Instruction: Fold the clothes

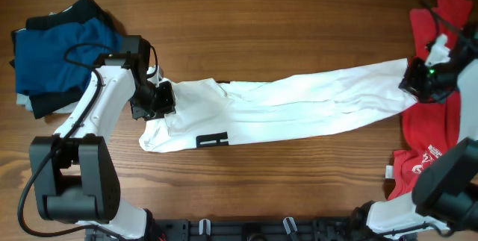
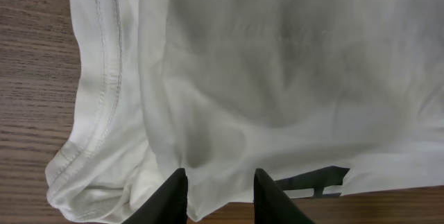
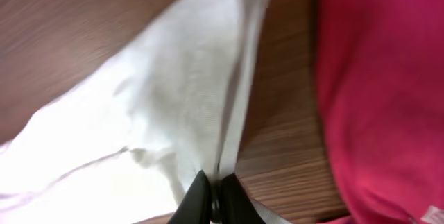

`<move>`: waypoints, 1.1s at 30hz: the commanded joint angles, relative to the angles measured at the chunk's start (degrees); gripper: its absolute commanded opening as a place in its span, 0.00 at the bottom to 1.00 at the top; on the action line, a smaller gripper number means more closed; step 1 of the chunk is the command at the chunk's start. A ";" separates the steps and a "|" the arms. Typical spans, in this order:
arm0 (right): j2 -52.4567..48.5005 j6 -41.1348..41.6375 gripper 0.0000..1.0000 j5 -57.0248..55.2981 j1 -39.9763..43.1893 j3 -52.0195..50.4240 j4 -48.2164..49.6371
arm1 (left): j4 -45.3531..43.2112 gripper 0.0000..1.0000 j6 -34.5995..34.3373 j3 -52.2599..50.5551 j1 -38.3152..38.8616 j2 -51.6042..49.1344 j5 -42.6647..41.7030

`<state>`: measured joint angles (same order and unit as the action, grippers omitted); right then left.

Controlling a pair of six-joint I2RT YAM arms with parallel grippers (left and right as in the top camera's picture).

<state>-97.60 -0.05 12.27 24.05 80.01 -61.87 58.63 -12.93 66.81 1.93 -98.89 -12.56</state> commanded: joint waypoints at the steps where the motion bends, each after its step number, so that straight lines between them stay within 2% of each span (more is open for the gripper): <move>1: 1.79 2.49 0.04 -0.90 -8.92 1.01 -1.20 | -0.11 0.31 0.24 1.05 0.04 0.98 -0.94; 10: 0.81 14.86 0.04 -5.40 -34.53 0.98 1.86 | -0.11 0.33 0.26 1.03 0.04 0.98 -0.94; 16: -4.66 18.27 0.04 -9.07 -45.64 0.92 3.72 | -0.09 0.33 0.26 1.03 0.04 0.98 -0.94; 25: -11.32 19.63 0.04 -8.85 -52.19 0.92 4.68 | -0.09 0.33 0.26 1.03 0.04 0.96 -0.94; 33: -11.69 19.54 0.05 -8.79 -53.13 0.92 4.87 | 0.04 0.34 0.26 1.03 0.04 0.98 -0.94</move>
<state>-108.51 18.41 4.21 -28.95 80.05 -57.30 58.67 -12.95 66.81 1.93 -98.89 -12.58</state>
